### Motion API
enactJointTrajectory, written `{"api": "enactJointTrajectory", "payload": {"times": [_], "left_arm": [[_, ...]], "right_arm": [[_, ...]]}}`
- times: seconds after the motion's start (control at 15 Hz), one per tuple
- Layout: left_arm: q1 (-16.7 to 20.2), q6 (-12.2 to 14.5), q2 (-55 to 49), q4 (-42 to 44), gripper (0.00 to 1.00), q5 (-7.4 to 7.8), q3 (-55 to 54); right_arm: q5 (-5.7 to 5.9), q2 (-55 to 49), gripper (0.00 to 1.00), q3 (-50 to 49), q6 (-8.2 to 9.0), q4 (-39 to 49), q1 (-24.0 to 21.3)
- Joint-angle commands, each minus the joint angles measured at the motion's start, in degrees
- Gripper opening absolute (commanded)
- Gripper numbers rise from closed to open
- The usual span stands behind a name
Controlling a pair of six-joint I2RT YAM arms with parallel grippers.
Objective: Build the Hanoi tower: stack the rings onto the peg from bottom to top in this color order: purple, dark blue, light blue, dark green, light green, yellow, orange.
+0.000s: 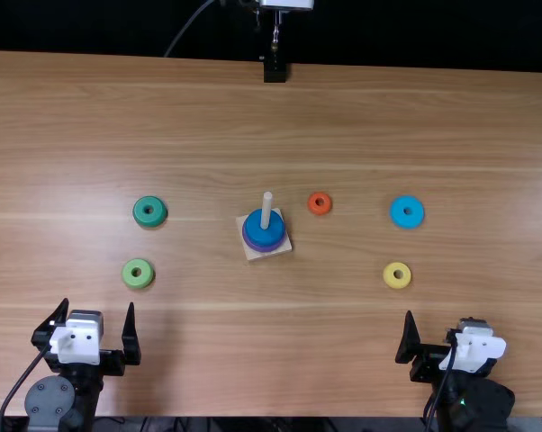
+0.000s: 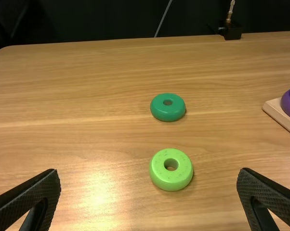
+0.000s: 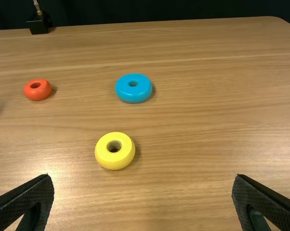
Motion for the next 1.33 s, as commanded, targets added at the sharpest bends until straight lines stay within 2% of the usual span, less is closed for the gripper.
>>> {"api": "enactJointTrajectory", "payload": {"times": [0.0,0.47,0.67,0.73,0.8,0.93,1.0,1.27], "left_arm": [[0.33,0.79,-0.62,-4.6,1.0,0.11,-6.0],[0.33,0.79,-0.62,-4.6,1.0,0.11,-6.0],[0.42,0.79,-0.62,-4.6,1.0,0.11,-6.0],[0.33,0.79,-0.62,-4.6,1.0,0.11,-6.0],[0.33,0.79,-0.62,-4.6,1.0,0.11,-6.0],[0.42,0.79,-0.62,-4.6,1.0,0.11,-6.0],[0.33,0.79,-0.62,-4.6,1.0,0.11,-6.0],[0.42,0.79,-0.62,-4.6,1.0,0.11,-6.0]], "right_arm": [[-0.01,-0.73,1.0,-6.15,-0.02,-3.09,-0.42],[0.1,-0.73,1.0,-5.71,-0.12,-2.14,-0.42],[0.73,-0.64,1.0,1.15,-0.02,9.99,-0.15],[1.36,3.13,1.0,5.28,0.09,12.1,-0.24],[2.84,6.56,1.0,9.58,0.09,12.83,-0.15],[7.59,14.12,1.0,18.9,0.4,12.83,1.43],[8.85,17.72,1.0,23.47,0.4,12.62,1.6],[8.22,35.92,1.0,41.05,0.19,9.88,1.6]]}}
